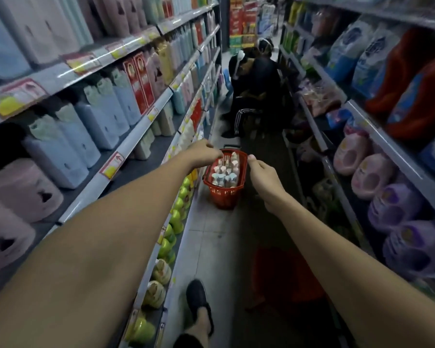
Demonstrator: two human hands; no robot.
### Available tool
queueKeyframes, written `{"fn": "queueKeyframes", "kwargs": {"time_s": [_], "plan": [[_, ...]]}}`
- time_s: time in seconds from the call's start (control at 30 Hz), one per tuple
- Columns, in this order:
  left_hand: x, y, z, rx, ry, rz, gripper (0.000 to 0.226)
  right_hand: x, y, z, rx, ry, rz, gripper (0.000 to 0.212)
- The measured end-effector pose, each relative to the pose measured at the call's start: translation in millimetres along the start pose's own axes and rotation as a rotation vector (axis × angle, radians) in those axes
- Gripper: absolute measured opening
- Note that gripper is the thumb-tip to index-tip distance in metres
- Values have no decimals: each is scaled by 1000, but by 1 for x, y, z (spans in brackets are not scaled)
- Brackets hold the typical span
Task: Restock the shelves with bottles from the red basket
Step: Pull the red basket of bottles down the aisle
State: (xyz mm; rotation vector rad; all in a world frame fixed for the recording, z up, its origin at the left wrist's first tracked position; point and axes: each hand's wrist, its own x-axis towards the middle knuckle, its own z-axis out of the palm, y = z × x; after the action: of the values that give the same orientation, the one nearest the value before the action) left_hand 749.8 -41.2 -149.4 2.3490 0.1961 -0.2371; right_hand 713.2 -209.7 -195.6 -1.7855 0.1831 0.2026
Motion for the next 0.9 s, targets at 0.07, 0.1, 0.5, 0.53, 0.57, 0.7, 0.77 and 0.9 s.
{"fn": "queueKeyframes", "kwargs": {"time_s": [0.07,0.1,0.5,0.53,0.57,0.7,0.77,0.9], "plan": [[62,-5,1,42,-73,12,21,60,8,17,31,55,22,55],[95,-6,1,50,-98,31,29,91,10,26,62,75,45,55],[494,-17,-9,178,-181,69,52,438,3,101,469,285,415,28],[525,-17,-3,197,-194,73,55,464,5,102,468,289,428,25],[557,-16,4,213,-217,80,57,491,7,102,471,297,439,24],[688,-21,37,303,-267,89,58,611,34,105,476,354,495,25],[748,-30,60,328,-265,73,57,667,57,109,476,384,534,25],[859,-63,104,394,-325,32,56,756,99,115,489,406,625,23]]}}
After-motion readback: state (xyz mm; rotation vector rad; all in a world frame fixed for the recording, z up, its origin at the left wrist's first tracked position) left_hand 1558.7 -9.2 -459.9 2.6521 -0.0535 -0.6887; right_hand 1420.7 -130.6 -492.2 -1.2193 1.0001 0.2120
